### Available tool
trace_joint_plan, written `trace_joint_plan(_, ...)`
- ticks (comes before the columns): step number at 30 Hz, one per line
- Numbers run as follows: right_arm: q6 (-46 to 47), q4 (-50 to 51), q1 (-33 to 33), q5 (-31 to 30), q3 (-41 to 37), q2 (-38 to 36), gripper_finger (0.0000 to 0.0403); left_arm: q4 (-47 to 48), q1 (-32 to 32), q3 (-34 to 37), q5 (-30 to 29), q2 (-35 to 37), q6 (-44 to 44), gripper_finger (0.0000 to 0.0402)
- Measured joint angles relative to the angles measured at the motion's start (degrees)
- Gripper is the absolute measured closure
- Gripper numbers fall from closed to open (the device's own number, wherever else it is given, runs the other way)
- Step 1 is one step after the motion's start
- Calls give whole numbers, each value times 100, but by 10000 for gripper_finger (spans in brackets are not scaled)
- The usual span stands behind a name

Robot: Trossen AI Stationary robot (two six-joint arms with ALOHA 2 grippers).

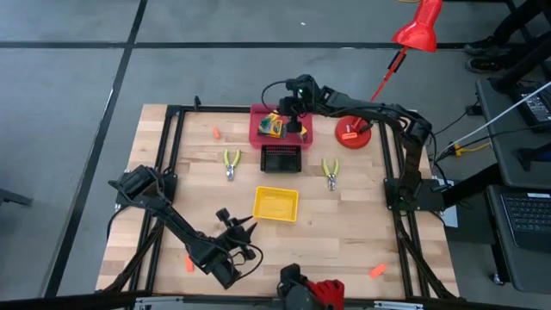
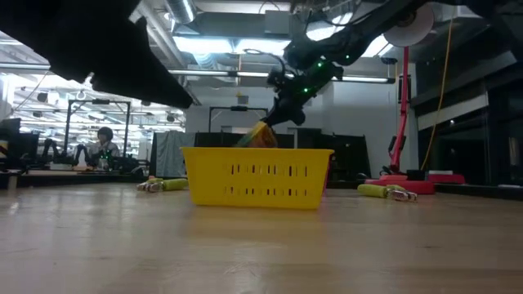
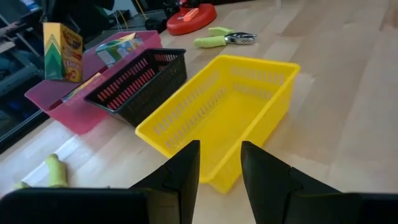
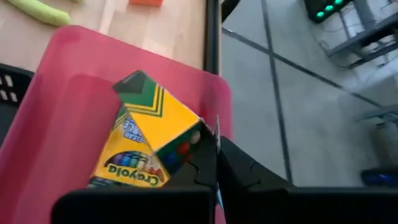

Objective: Pick & Place School Supplies
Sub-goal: Put the yellow crayon box into the red bin, then put the green hole puncher into the yellow bin

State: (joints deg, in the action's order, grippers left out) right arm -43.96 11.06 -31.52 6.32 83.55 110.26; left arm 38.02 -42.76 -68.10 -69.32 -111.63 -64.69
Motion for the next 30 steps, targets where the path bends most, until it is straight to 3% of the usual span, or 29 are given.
trace_joint_plan(18,661,1118,-143,54,0,36,227,-226,-15,0,-124,0,502,287)
trace_joint_plan(24,883,1650,-137,-310,0,-444,200,-203,-15,0,-140,0,501,287)
trace_joint_plan(30,1207,2332,-22,-254,1,-1228,197,-185,-6,-1,-173,0,529,287)
